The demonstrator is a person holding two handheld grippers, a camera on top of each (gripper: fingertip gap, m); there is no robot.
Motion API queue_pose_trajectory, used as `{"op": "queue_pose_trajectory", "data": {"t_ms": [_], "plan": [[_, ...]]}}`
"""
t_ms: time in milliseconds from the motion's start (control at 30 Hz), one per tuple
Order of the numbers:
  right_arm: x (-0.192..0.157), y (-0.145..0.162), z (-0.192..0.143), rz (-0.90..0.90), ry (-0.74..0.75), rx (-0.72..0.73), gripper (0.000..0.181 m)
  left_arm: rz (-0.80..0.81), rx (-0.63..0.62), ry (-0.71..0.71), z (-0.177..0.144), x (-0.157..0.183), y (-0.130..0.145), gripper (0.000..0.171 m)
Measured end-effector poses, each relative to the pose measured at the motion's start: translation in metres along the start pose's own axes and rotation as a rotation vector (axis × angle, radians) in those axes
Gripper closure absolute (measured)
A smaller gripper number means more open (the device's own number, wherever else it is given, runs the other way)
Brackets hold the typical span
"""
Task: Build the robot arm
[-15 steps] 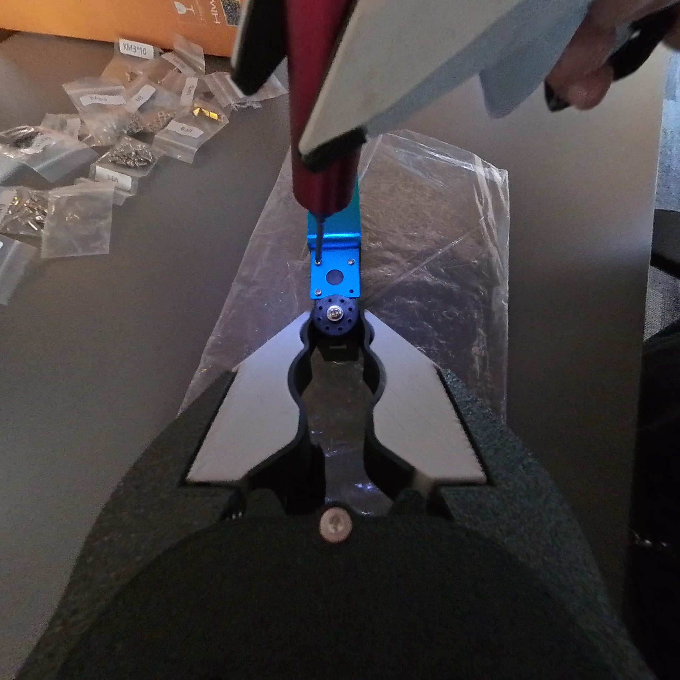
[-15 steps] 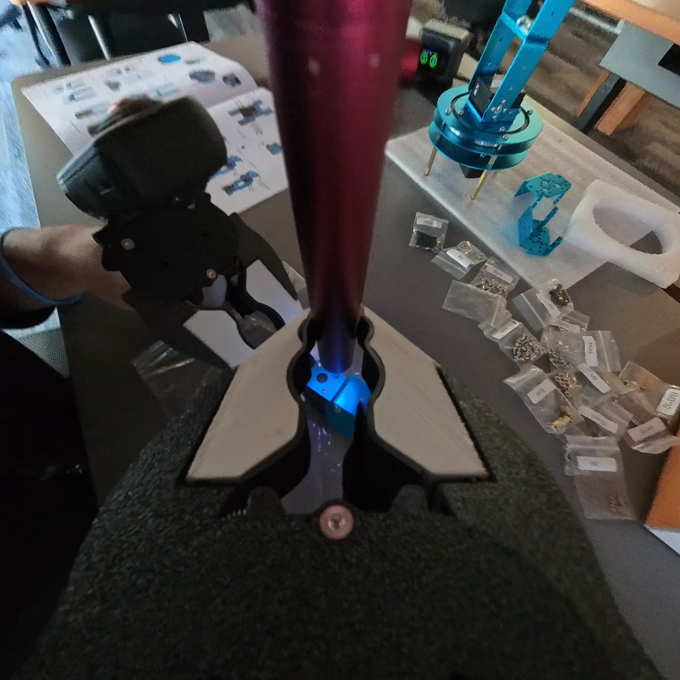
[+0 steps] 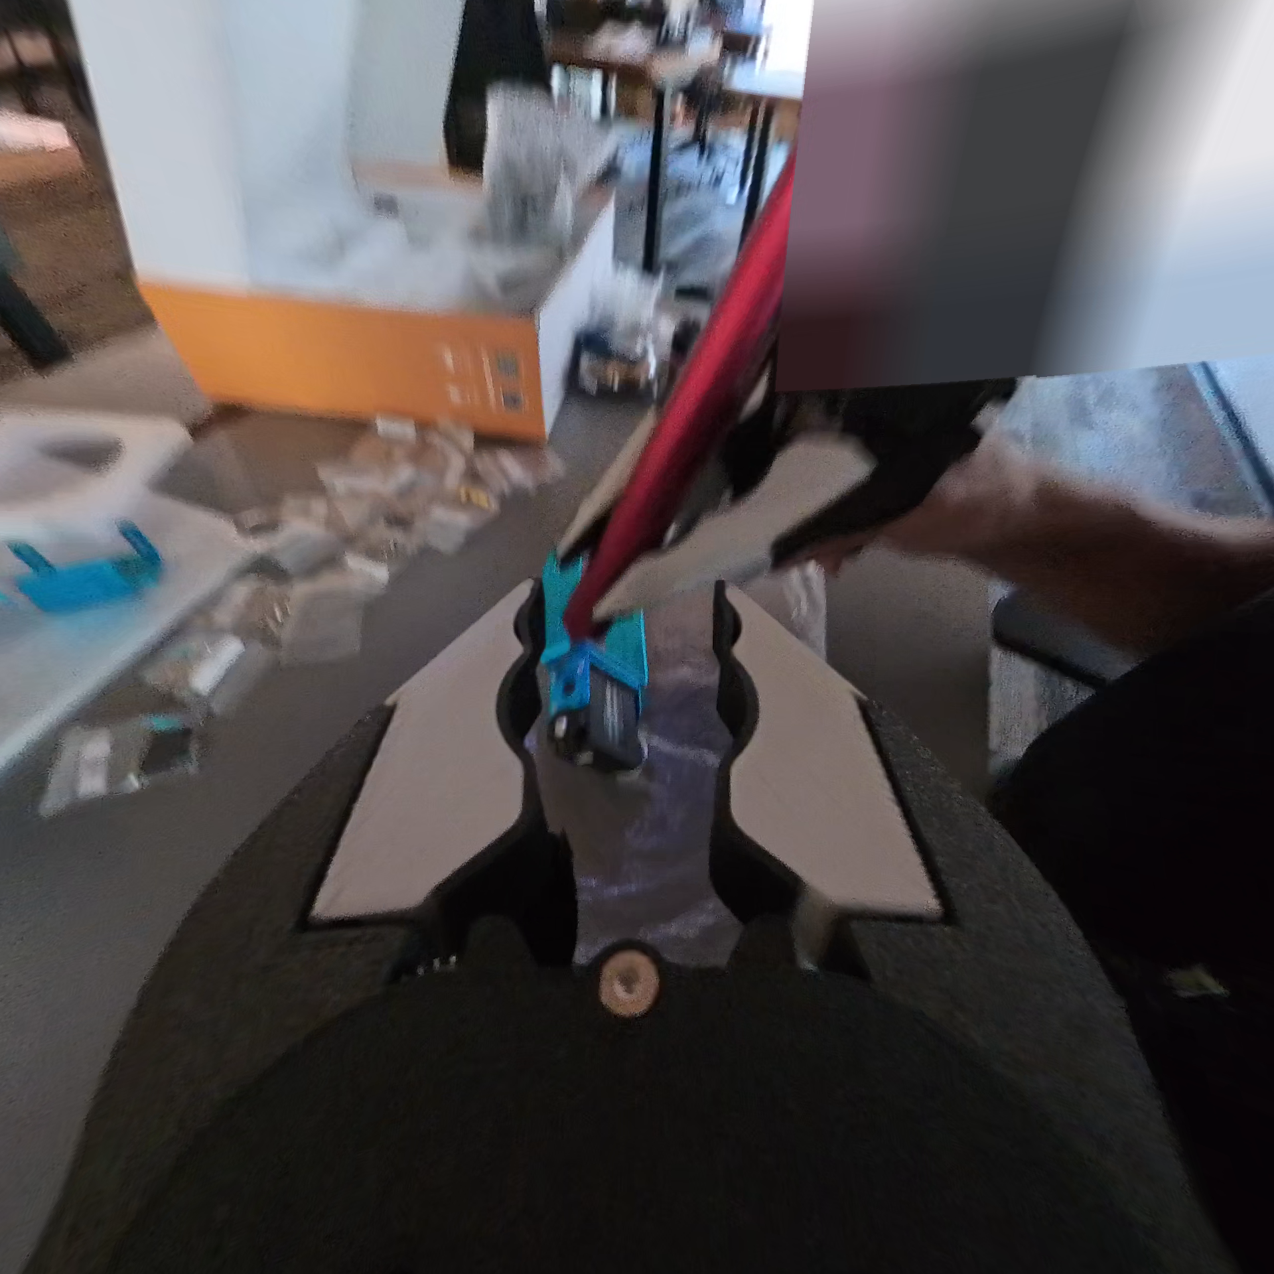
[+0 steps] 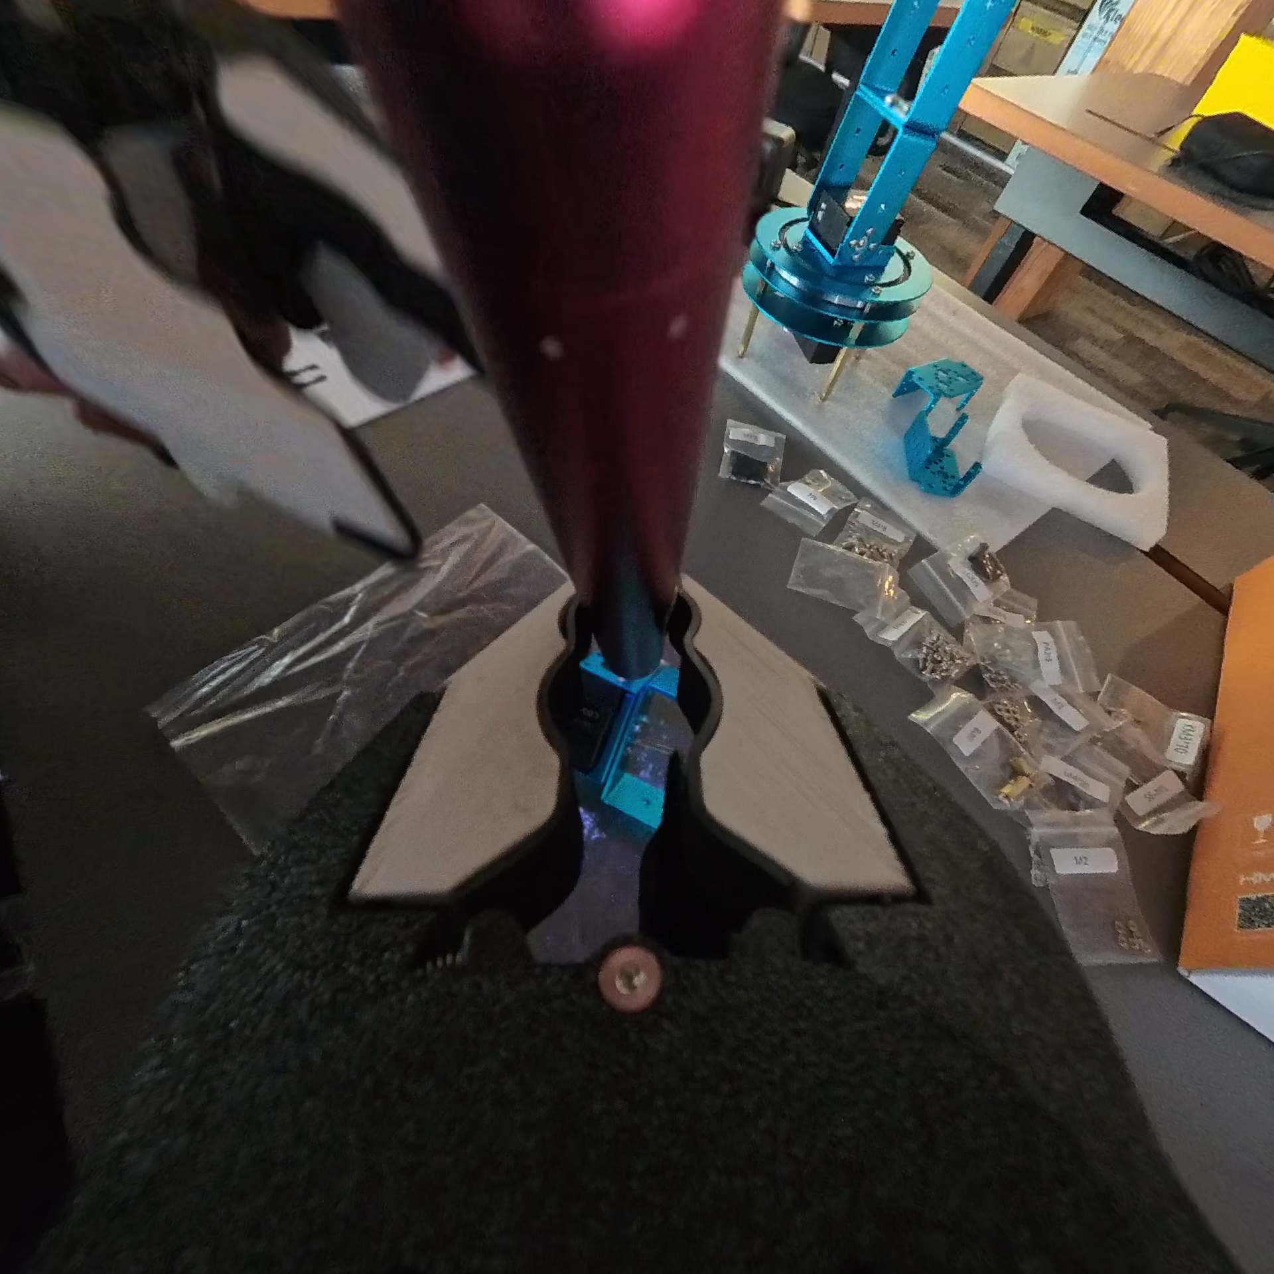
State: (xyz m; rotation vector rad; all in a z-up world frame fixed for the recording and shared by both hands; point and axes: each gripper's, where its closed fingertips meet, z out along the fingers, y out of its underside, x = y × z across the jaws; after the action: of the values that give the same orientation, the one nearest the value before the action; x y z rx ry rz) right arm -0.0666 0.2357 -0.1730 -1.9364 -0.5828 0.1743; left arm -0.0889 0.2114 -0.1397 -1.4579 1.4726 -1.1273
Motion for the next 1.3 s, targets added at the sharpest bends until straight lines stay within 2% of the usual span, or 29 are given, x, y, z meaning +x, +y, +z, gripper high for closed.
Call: {"op": "queue_pose_trajectory", "data": {"t_ms": [33,100,167,233,333,433,500,567,633,700,733,833,900,933,1000,1033,1100,1133,1200,1233,1267,1300], "plan": [[-0.001,-0.002,0.0,0.014,-0.019,0.016,0.159,0.023,0.033,0.005,-0.006,0.0,-0.017,0.124],[-0.001,-0.006,-0.001,0.044,-0.048,0.037,0.16,0.098,0.013,-0.049,-0.011,-0.019,-0.026,0.123],[0.004,0.0,-0.002,0.046,-0.051,0.003,0.159,0.045,-0.081,-0.06,-0.009,-0.042,-0.005,0.122],[0.01,-0.004,-0.01,0.042,-0.042,0.045,0.159,-0.025,-0.175,-0.023,0.0,-0.047,0.028,0.118],[0.026,-0.007,-0.029,0.11,-0.045,0.104,0.159,-0.013,-0.316,-0.098,0.018,-0.053,0.075,0.115],[0.046,-0.004,-0.054,0.21,-0.035,0.172,0.159,0.008,-0.381,-0.093,0.034,-0.042,0.097,0.114],[0.053,-0.003,-0.071,0.316,-0.068,0.247,0.16,0.005,-0.409,-0.149,0.038,-0.049,0.106,0.113],[0.057,-0.002,-0.086,0.467,-0.125,0.343,0.16,-0.061,-0.315,-0.127,0.041,-0.041,0.088,0.113],[0.055,0.0,-0.094,0.607,-0.208,0.422,0.16,-0.116,-0.137,-0.02,0.048,-0.012,0.05,0.113],[0.051,0.006,-0.093,0.679,-0.254,0.431,0.16,-0.029,-0.012,0.027,0.054,0.014,0.019,0.113],[0.048,0.007,-0.091,0.682,-0.256,0.417,0.16,0.051,-0.002,0.022,0.059,0.025,0.011,0.115],[0.031,0.002,-0.087,0.587,-0.253,0.355,0.16,0.232,-0.022,-0.097,0.082,0.04,-0.002,0.124],[0.018,-0.003,-0.09,0.471,-0.219,0.315,0.16,0.297,-0.002,-0.257,0.087,0.03,-0.009,0.146],[0.014,-0.006,-0.093,0.412,-0.194,0.305,0.16,0.309,0.009,-0.299,0.085,0.028,-0.011,0.145],[0.007,-0.011,-0.106,0.298,-0.136,0.335,0.159,0.239,0.04,-0.403,0.074,0.018,-0.011,0.135],[0.006,-0.013,-0.113,0.228,-0.077,0.357,0.159,0.155,0.06,-0.405,0.068,0.018,-0.008,0.139],[-0.006,-0.017,-0.127,0.029,0.014,0.396,0.16,-0.117,0.146,-0.259,0.062,0.035,-0.005,0.138],[-0.016,-0.02,-0.133,-0.069,0.039,0.415,0.16,-0.279,0.229,-0.139,0.057,0.048,-0.01,0.138],[-0.028,-0.029,-0.145,-0.213,0.124,0.464,0.16,-0.612,0.412,0.238,0.042,0.082,-0.033,0.139],[-0.035,-0.036,-0.152,-0.278,0.152,0.503,0.16,-0.749,0.44,0.383,0.038,0.092,-0.038,0.14],[-0.042,-0.04,-0.158,-0.329,0.168,0.526,0.159,-0.818,0.47,0.502,0.031,0.102,-0.042,0.137],[-0.05,-0.042,-0.161,-0.364,0.172,0.526,0.159,-0.845,0.529,0.587,0.021,0.11,-0.047,0.123]]}}
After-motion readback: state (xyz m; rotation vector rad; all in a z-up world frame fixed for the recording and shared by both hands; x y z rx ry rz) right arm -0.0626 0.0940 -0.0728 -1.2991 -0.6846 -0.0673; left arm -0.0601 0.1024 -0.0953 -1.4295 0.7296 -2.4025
